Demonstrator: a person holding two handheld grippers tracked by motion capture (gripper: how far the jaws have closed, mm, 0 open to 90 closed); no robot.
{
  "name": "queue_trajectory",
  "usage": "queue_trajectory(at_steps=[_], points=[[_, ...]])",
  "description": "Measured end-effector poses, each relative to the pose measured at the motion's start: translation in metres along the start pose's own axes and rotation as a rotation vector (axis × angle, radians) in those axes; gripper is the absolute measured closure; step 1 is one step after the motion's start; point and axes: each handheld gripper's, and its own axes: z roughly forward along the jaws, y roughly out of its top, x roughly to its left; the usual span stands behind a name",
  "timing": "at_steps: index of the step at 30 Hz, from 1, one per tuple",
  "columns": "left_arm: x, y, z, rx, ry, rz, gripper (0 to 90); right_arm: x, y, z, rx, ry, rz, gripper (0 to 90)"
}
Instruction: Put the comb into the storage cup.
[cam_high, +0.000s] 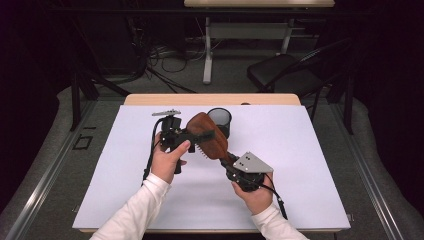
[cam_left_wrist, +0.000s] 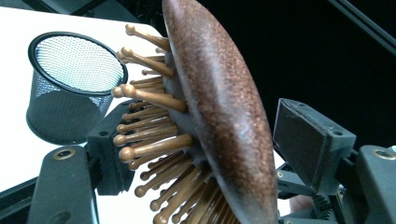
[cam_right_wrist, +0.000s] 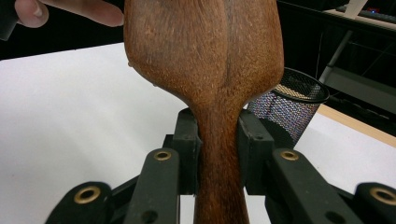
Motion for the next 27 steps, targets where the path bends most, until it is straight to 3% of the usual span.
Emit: queue_trajectory(at_steps=[10,27], points=[[-0.0011,-0.0003,0.0011,0.011,0.022,0.003,28.7,0.0003,-0.0003,-0.0002,-0.001,-0.004,-0.002,72.3],[-0.0001,-0.0004,0.0026,-0.013,0.02,-0.047,33.1,0.0015,-0.0009,-0.0005,-0.008,-0.017,-0.01,72.2]])
